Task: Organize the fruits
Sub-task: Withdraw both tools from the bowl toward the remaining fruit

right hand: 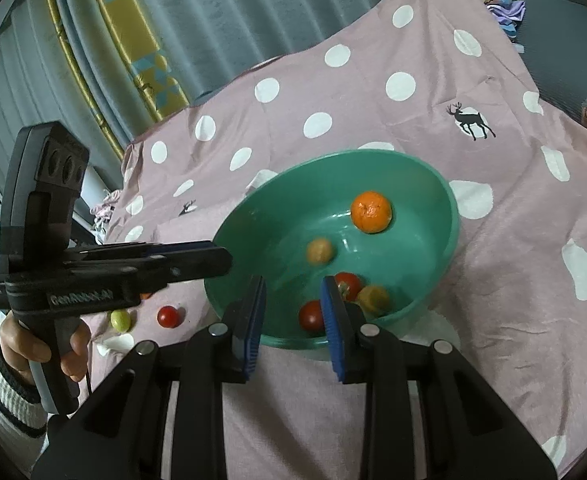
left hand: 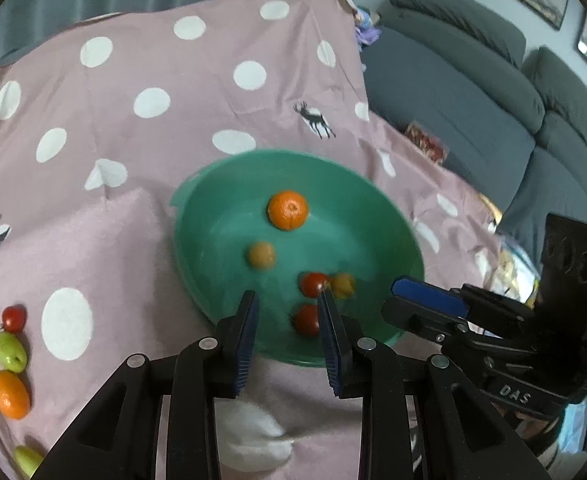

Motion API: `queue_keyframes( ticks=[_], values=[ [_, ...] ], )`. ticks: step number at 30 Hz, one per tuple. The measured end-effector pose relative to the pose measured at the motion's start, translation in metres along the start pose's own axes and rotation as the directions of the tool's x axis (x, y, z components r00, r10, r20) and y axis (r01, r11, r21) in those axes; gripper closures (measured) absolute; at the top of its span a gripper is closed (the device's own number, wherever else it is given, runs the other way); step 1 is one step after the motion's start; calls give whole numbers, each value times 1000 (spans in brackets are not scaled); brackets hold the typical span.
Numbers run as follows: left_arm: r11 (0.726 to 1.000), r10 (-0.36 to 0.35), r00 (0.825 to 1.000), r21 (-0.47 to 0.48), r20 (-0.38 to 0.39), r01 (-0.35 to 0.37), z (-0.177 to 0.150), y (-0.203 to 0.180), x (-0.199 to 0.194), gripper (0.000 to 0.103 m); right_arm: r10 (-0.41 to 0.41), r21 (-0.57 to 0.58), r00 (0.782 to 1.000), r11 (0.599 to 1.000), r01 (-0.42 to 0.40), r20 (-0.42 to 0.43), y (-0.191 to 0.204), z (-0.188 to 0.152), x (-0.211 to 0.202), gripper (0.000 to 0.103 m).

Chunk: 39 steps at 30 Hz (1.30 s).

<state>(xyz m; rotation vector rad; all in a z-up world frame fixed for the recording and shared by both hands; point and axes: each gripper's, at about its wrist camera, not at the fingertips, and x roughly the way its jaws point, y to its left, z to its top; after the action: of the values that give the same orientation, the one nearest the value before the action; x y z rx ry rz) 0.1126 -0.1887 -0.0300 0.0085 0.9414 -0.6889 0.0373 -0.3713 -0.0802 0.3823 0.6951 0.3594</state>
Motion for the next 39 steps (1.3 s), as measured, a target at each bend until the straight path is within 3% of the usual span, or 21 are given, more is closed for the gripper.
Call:
queue_keyframes(
  ticks=[5, 14, 18, 24, 27, 33, 39],
  values=[
    [998, 46, 998, -37, 38, -45, -9, 16, -27, 57, -1, 25, 1000, 1000, 0, 19, -3, 0, -10, 73],
    [982, 137, 990, -134, 33, -131, -53, 47, -59, 52, 18, 25, 1000, 1000, -18, 17, 10, -3, -18, 64],
    [961, 202, 979, -198, 27, -193, -75, 73, -81, 48, 30, 13, 999, 999, -30, 23, 18, -5, -22, 56],
    [920, 285, 958, -287, 20, -268, -105, 105, -113, 47, 62, -15, 998, 998, -62, 12, 35, -6, -20, 54],
    [900, 319, 948, -315, 9, -300, -120, 114, -123, 36, 83, -35, 997, 996, -83, -1, 45, -8, -17, 54],
    [888, 330, 944, -342, 6, -308, -140, 121, -133, 35, 119, -82, 992, 989, -123, -45, 67, -15, -8, 54],
    [898, 310, 951, -332, 11, -289, -154, 118, -134, 35, 139, -126, 984, 980, -152, -111, 90, -27, 4, 52]
  ],
)
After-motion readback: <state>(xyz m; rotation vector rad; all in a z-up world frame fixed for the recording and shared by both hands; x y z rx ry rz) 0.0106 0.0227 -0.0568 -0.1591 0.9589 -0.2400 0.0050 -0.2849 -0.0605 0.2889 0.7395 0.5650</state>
